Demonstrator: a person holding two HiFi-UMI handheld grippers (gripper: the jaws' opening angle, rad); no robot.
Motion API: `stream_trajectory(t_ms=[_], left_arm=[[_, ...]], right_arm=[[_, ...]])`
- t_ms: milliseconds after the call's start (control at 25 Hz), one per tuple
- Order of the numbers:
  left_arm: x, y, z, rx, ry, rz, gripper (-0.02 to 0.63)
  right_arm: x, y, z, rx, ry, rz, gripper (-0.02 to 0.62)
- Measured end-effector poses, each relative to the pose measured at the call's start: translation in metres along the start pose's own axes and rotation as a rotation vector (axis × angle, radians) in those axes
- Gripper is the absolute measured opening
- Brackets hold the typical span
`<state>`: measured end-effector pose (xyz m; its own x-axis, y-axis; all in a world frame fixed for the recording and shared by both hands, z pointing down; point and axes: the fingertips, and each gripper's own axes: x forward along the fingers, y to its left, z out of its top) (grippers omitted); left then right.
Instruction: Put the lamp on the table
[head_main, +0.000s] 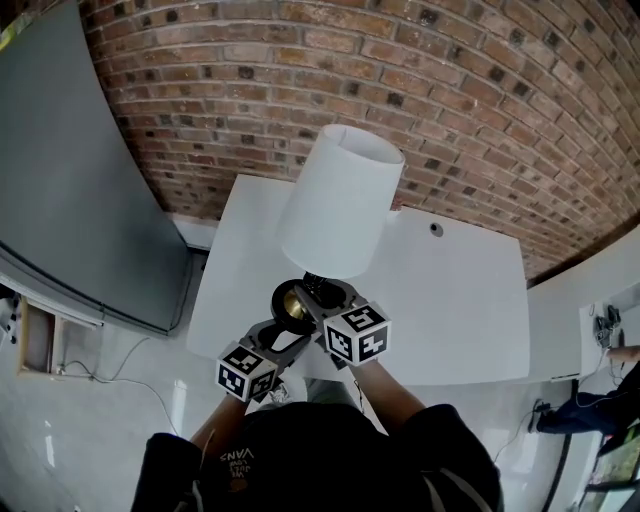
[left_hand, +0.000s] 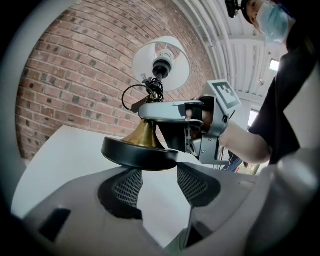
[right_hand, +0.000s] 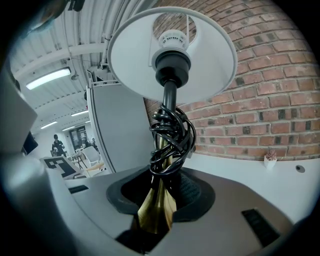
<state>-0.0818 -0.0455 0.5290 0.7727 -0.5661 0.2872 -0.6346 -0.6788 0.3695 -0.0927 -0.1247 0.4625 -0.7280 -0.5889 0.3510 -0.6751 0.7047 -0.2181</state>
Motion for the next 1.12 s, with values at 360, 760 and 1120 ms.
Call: stream_trajectory(t_ms=[360,760,1120], left_arm=[[0.034,0.021,0.018,-0.006,0.001,0.018,0.222],[0.070,0.062,0.040,-0.008,0.008,0.048,0.221],[0.100,0.104,0.051,0.014,0.007,0.069,0.221]], right_arm=[[0.016,-0.037,0.014,-0.023,-0.003,0.008,0.120],[0.051,-0.075,0.035,-0.054,-0.003,0.025,0.118],[0.086,-0.111,0.043,-0.051,-0.006,0.018,0.117]])
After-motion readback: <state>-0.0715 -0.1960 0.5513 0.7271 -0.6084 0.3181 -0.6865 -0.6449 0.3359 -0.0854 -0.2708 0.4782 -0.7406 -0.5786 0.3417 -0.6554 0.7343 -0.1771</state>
